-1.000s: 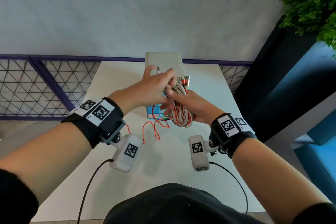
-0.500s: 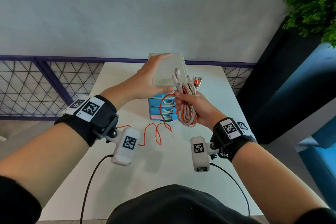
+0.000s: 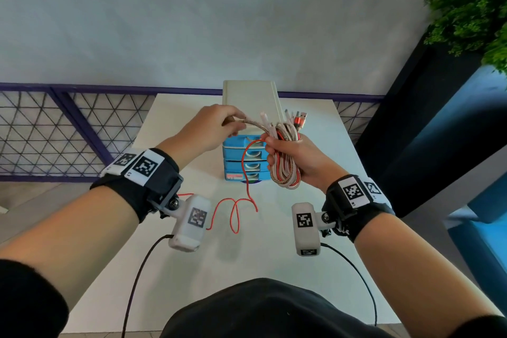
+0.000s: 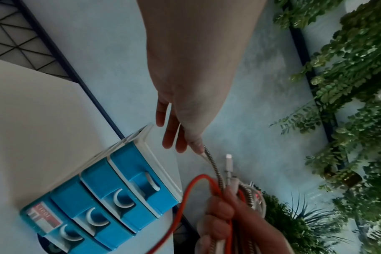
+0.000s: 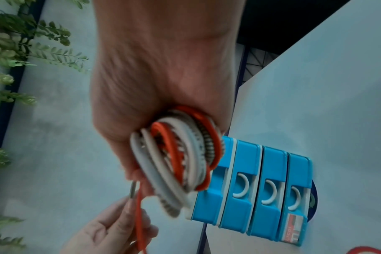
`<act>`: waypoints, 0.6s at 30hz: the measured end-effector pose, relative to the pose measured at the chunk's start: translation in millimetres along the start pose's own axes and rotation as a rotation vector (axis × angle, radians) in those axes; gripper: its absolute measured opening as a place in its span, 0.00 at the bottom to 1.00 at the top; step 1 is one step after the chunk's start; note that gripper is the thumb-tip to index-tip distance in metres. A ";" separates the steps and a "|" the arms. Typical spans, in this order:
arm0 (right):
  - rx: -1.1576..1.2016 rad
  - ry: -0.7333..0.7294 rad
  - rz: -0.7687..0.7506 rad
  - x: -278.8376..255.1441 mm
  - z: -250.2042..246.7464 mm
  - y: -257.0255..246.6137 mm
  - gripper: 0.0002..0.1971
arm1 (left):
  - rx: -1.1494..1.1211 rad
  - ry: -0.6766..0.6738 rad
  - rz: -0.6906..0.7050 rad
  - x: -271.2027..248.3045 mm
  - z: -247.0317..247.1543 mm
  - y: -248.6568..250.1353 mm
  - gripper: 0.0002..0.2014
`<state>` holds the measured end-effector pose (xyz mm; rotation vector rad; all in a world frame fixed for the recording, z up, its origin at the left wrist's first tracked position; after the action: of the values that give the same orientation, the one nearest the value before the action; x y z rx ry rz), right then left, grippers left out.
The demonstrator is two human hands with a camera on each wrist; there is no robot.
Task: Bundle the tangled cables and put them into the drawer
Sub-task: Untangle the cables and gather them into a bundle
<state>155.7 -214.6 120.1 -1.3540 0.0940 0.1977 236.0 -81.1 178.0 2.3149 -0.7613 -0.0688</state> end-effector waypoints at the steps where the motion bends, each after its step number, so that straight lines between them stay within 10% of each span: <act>1: -0.058 0.063 -0.006 1.9 -7.2 0.3 0.08 | -0.019 0.012 -0.019 -2.0 -2.1 0.3 0.12; 10: -0.316 0.408 -0.092 12.3 -27.2 -5.6 0.11 | -0.901 -0.037 -0.532 -19.8 35.8 3.5 0.09; 18: -0.203 0.448 -0.067 15.4 -33.5 -3.3 0.19 | -0.711 0.036 -0.439 -20.2 36.1 5.9 0.18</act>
<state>173.0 -246.6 113.3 -1.5833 0.4129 -0.1601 207.3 -95.3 151.1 1.7429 -0.1440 -0.4208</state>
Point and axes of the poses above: each hand's wrist, its own x-axis towards the middle knuckle, its own z-axis out of the palm, y = z × x, the point moved 9 cm from there along x, towards the middle knuckle, and after that the axes turned 1 degree about -x, right-handed, at the moved point
